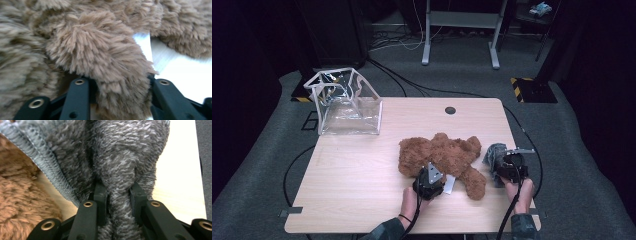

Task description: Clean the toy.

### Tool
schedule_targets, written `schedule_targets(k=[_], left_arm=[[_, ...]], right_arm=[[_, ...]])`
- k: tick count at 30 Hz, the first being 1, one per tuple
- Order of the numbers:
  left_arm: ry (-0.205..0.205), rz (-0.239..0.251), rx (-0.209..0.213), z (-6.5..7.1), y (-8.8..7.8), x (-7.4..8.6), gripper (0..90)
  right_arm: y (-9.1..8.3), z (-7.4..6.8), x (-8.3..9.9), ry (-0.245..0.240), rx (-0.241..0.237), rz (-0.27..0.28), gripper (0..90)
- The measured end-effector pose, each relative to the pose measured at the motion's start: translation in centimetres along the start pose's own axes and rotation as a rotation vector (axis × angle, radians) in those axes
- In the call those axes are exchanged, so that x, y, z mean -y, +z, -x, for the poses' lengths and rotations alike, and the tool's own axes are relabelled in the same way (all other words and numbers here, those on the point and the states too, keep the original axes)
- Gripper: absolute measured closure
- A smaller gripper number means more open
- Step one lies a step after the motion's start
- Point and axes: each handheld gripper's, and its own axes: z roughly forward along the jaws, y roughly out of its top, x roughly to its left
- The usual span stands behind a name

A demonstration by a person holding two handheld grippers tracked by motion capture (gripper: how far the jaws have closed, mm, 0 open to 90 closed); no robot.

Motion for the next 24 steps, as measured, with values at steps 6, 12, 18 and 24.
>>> schedule_targets(k=[6, 12, 18, 24], left_arm=[[0.030, 0.043, 0.004, -1.3, -0.5, -1.4, 69.6], [0.033, 0.089, 0.023, -3.6, -0.8, -3.1, 71.3], [0.012, 0.124, 0.032, -5.9, -1.0, -4.6, 72.5], [-0.015, 0.167, 0.062, -7.2, -1.6, -6.2, 73.3]], right_arm=[[0.1, 0.0, 0.0, 0.006, -0.003, -0.008, 73.0], [0.3, 0.1, -0.1, -0.002, 0.000, -0.011, 72.9], [0.2, 0.0, -0.2, 0.013, 0.004, -0.022, 72.8], [0.1, 0.0, -0.4, 0.010, 0.010, -0.019, 72.8]])
